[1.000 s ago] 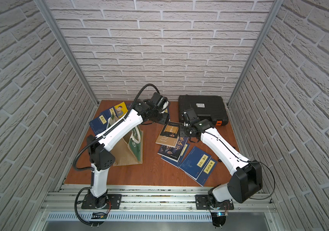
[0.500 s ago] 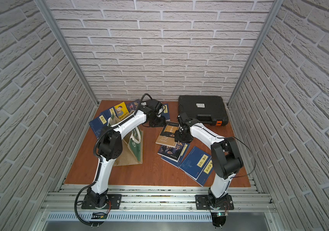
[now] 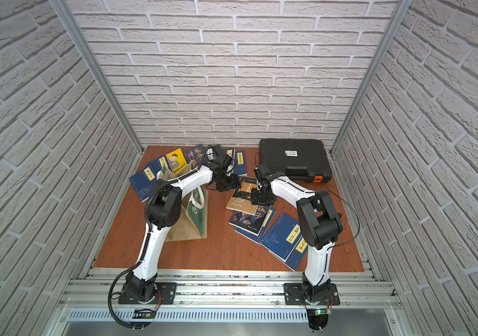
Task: Put the books into the canvas bag
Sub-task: Pick up the book from the book.
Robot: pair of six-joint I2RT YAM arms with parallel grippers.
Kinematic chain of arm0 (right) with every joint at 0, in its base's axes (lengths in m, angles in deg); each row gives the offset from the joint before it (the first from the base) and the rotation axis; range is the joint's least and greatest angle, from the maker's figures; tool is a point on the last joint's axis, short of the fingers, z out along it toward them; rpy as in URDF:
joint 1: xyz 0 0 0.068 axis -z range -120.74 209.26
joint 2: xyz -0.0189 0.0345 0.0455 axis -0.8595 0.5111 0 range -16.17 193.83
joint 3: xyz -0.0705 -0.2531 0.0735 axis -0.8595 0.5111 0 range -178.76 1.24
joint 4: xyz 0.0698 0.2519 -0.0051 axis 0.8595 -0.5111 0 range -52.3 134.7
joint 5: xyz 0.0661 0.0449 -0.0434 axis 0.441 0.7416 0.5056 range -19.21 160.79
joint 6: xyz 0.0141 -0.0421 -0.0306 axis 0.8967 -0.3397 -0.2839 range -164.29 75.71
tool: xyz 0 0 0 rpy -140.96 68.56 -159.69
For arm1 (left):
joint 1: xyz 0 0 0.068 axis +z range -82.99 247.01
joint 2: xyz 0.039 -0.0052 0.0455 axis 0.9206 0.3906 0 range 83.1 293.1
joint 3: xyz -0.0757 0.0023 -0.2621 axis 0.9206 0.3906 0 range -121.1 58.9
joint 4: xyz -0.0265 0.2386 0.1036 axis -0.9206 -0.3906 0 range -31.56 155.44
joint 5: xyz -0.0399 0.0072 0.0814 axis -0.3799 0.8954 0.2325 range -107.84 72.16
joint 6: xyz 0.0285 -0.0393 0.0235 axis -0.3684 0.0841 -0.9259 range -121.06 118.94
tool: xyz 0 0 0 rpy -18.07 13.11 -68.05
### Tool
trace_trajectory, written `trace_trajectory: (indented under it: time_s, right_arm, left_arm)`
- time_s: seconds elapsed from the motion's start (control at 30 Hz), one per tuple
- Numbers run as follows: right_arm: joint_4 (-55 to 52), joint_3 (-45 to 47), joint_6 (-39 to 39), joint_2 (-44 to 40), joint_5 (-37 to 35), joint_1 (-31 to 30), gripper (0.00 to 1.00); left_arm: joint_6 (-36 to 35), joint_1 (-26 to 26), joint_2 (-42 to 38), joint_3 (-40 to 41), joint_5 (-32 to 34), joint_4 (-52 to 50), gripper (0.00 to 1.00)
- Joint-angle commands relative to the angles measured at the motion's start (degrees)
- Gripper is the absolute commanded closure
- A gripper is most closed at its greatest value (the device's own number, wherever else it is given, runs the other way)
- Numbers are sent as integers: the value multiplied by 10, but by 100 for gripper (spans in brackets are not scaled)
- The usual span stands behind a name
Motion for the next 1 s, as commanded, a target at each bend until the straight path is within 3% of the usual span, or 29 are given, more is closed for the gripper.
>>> trace_trajectory:
  time_s: [0.0,0.37,0.63,0.97]
  right_arm:
    - [-4,13,-9,16,-22,4,61]
    - [11,41,-10,19,15,17,58]
    - [30,64,2,12,59,30,58]
    - [29,77,1,1,60,32,58]
  left_arm:
    - [3,3,10,6,-39,16,31]
    - [54,3,-49,102,-256,174,36]
    - [64,-4,-108,152,-280,197,46]
    - [88,-15,-124,187,-280,237,61]
